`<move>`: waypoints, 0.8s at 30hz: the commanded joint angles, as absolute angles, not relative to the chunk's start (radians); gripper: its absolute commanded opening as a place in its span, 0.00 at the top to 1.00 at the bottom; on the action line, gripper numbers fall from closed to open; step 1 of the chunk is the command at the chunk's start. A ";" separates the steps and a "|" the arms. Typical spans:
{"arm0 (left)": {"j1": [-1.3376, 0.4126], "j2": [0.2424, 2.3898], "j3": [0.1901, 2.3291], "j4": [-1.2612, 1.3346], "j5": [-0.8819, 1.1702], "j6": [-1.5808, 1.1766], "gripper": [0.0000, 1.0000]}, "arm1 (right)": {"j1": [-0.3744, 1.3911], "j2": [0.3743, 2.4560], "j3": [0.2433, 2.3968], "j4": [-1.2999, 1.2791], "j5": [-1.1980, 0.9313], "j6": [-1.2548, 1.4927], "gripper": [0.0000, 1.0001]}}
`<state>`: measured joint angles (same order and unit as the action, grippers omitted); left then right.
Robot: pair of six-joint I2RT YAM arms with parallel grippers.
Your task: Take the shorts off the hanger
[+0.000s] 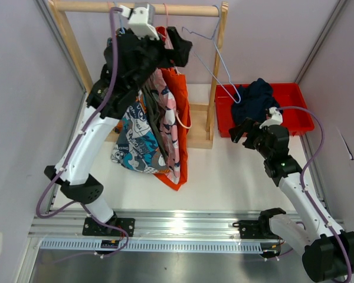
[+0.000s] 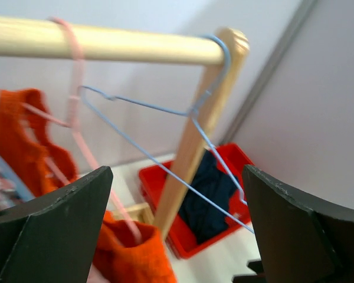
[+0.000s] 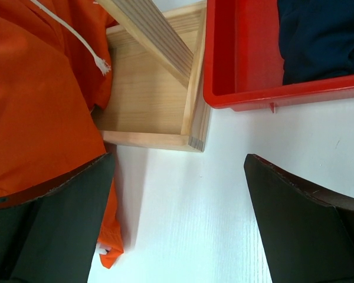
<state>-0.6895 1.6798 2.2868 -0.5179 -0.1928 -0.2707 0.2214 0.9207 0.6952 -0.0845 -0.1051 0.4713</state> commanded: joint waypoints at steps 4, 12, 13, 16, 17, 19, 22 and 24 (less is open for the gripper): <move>-0.627 1.690 2.241 -0.563 -0.222 -0.291 0.03 | 0.248 0.887 0.701 -0.097 -0.063 0.477 0.01; -0.597 1.795 2.322 -0.575 -0.204 -0.298 0.06 | 0.250 0.877 0.703 -0.121 -0.051 0.460 0.00; -0.592 1.819 2.333 -0.578 -0.206 -0.299 0.06 | 0.250 0.876 0.701 -0.124 -0.049 0.457 0.00; -0.584 1.853 2.364 -0.578 -0.206 -0.304 0.07 | 0.250 0.873 0.701 -0.133 -0.041 0.449 0.01; -0.581 1.858 2.370 -0.578 -0.212 -0.305 0.08 | 0.250 0.873 0.701 -0.136 -0.038 0.446 0.01; -0.578 1.865 2.368 -0.577 -0.221 -0.308 0.08 | 0.250 0.871 0.701 -0.143 -0.035 0.440 0.01; -0.574 1.878 2.362 -0.574 -0.227 -0.308 0.11 | 0.249 0.874 0.696 -0.141 -0.034 0.436 0.01; -0.572 1.890 2.359 -0.571 -0.232 -0.308 0.17 | 0.249 0.877 0.693 -0.137 -0.034 0.433 0.01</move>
<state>-0.5911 1.8744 2.3222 -0.5789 -0.2096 -0.2916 0.2466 0.8906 0.6952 -0.1516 -0.0490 0.4511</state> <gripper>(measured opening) 0.855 0.993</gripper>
